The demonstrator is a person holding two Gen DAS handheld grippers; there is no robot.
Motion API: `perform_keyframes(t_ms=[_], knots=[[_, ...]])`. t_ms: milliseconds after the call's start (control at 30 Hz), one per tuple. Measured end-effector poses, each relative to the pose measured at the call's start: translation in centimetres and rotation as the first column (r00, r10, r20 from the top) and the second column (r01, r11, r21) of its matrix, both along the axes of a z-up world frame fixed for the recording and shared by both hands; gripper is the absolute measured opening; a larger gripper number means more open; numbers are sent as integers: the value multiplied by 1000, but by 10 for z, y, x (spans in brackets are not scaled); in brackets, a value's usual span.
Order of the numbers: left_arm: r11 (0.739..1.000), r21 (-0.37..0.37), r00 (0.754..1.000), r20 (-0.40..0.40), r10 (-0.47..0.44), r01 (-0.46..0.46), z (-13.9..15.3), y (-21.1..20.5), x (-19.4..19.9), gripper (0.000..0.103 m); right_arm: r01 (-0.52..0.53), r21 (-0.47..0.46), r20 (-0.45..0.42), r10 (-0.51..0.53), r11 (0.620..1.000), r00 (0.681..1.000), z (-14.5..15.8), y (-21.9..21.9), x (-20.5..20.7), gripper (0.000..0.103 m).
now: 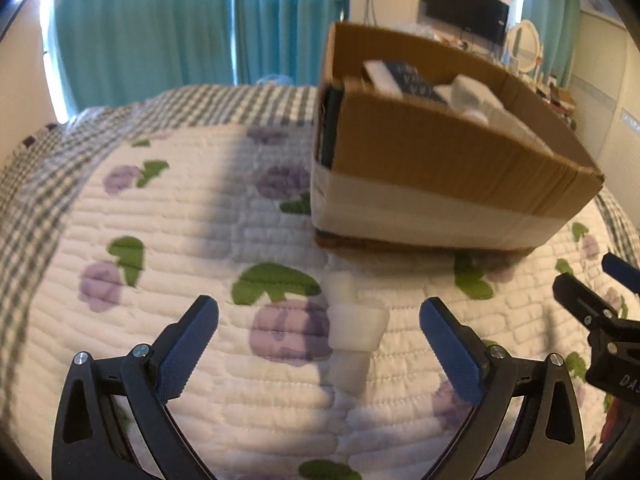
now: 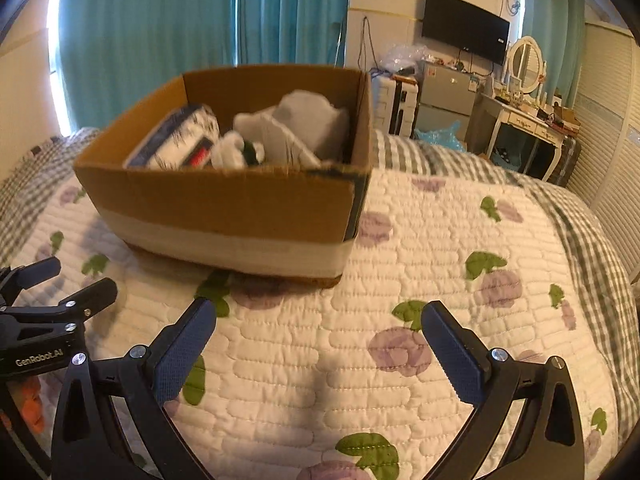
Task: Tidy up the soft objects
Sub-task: 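Grasp the small white cup-shaped item with the left tool, then carry the white cup-shaped item into the box and open the left tool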
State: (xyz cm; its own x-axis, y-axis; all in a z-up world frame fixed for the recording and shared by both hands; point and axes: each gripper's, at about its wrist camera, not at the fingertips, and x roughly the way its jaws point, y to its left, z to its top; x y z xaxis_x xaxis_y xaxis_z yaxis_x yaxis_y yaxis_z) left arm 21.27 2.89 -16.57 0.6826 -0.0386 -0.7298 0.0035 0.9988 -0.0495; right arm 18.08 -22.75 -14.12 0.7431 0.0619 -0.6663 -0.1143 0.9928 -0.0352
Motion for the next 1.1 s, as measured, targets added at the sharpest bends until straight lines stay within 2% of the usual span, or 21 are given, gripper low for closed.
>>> perform_keyframes(t_ms=[33, 100, 167, 233, 333, 400, 433, 467, 767, 1100], knots=[[1000, -2, 1000, -6, 0, 0, -4, -1, 1, 101, -4, -3, -11, 4, 1000, 1000, -5, 1, 2, 103], [1000, -4, 1000, -21, -14, 14, -11, -4, 1, 88, -11, -9, -24, 11, 1000, 1000, -12, 3, 5, 103], [999, 28, 999, -36, -34, 35, -18, -10, 1, 88, -15, -9, -33, 15, 1000, 999, -17, 4, 6, 103], [998, 42, 998, -25, -52, 53, -19, -12, -1, 84, -19, -9, -40, 18, 1000, 999, -19, 4, 7, 103], [997, 45, 998, -15, -66, 67, -18, -14, -4, 65, -22, -15, -48, 21, 1000, 999, -22, 6, 9, 103], [995, 46, 996, -12, -89, 90, -17, -15, -7, 44, -21, -16, -54, 20, 1000, 998, -24, 6, 10, 103], [994, 51, 995, -11, -101, 102, -16, -17, -8, 38, -22, -17, -57, 21, 1000, 998, -24, 8, 9, 103], [992, 54, 993, -12, -115, 115, -15, -18, -8, 26, -24, -16, -57, 23, 1000, 998, -24, 8, 9, 103], [990, 38, 990, -22, -138, 139, 12, -20, -28, 26, -20, 6, -39, 20, 1000, 999, -10, 10, -3, 103], [982, 55, 981, 71, -183, 179, 86, -29, -68, 26, -6, 44, 38, 4, 999, 999, 46, 4, -44, 103]])
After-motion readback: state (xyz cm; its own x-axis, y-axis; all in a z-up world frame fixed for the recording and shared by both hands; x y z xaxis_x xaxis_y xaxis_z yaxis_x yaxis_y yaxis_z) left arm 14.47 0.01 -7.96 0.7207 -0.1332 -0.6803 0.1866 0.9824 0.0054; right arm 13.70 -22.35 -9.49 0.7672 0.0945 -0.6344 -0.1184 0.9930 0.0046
